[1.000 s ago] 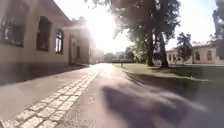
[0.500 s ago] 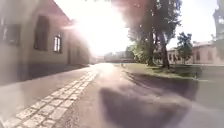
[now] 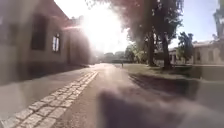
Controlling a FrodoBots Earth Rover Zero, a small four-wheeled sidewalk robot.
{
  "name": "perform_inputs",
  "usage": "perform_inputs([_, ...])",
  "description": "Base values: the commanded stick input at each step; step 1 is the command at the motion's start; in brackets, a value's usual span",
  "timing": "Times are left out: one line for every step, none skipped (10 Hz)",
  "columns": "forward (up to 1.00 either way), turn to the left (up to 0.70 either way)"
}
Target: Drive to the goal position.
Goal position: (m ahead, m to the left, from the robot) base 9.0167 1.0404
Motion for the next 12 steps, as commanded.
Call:
perform_inputs([0.6, 0.0])
perform_inputs([0.6, 0.0])
perform_inputs([0.6, 0.0])
perform_inputs([0.6, 0.0])
perform_inputs([0.6, 0.0])
perform_inputs([0.6, 0.0])
perform_inputs([0.6, 0.0])
perform_inputs([0.6, 0.0])
perform_inputs([0.6, 0.0])
perform_inputs([0.6, 0.0])
perform_inputs([0.6, 0.0])
perform_inputs([0.6, 0.0])
